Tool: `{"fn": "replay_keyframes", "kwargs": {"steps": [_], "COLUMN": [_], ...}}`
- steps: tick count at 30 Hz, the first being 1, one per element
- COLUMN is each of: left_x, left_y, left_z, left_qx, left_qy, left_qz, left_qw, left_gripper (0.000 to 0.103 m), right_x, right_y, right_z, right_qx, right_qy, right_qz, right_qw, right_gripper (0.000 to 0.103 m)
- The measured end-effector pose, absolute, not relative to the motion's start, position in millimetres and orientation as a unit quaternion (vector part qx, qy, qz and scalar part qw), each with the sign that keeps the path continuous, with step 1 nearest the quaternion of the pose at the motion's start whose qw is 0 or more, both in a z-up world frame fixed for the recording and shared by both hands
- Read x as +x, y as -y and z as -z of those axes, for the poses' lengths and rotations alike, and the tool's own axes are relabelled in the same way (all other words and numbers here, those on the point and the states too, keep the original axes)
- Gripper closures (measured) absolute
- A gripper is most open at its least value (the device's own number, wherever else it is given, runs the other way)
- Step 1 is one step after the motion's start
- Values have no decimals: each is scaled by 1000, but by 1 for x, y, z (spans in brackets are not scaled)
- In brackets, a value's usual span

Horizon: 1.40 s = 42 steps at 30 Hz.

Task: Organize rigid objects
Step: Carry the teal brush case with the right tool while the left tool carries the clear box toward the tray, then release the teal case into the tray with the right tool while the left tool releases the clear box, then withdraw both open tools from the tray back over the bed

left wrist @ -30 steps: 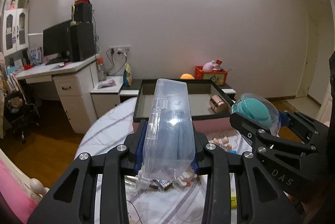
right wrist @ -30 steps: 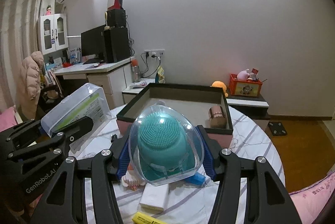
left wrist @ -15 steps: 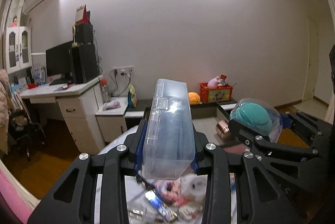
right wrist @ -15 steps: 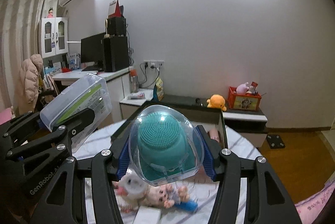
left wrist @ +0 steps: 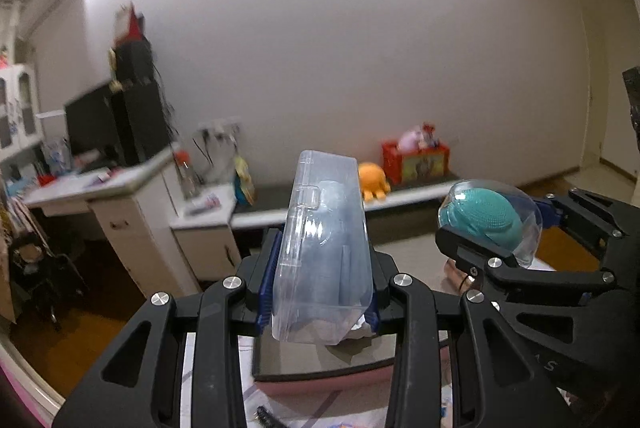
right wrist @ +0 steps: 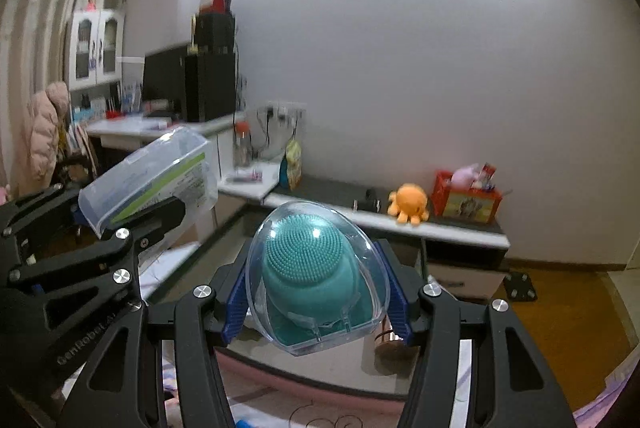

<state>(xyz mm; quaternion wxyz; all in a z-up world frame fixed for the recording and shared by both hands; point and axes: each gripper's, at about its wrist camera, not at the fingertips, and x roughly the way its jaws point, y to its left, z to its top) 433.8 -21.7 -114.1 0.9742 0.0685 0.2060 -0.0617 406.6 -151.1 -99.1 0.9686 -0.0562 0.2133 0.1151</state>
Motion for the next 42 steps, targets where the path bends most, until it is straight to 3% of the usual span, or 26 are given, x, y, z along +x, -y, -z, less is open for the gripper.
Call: {"fn": "replay_keyframes", "kwargs": {"steps": [6, 21, 23, 24, 25, 27, 34, 42], "left_x": [493, 516, 513, 511, 507, 499, 438, 324], "left_y": [28, 20, 20, 19, 18, 13, -1, -15], "left_z": [164, 201, 199, 197, 193, 183, 133, 87], "left_qx": [68, 60, 59, 58, 53, 39, 20, 36], "left_qy": [-318, -375, -372, -366, -360, -348, -277, -165], "left_qz": [79, 58, 53, 50, 54, 61, 54, 8], "left_qw": [942, 923, 925, 927, 930, 935, 959, 986], "left_gripper": [68, 66, 54, 41, 29, 25, 10, 0], "right_x": [458, 494, 493, 492, 491, 482, 423, 317], "right_y": [150, 160, 164, 166, 167, 169, 174, 170], "right_z": [142, 190, 189, 187, 183, 171, 118, 77], "right_qx": [-71, -65, -55, -51, -49, -48, -29, -11], "right_qy": [-300, -400, -397, -394, -391, -371, -299, -218], "right_qz": [-113, -101, -98, -95, -91, -79, -85, -97], "right_qw": [945, 909, 911, 913, 914, 924, 950, 971], "right_gripper": [45, 45, 45, 42, 31, 23, 23, 19]}}
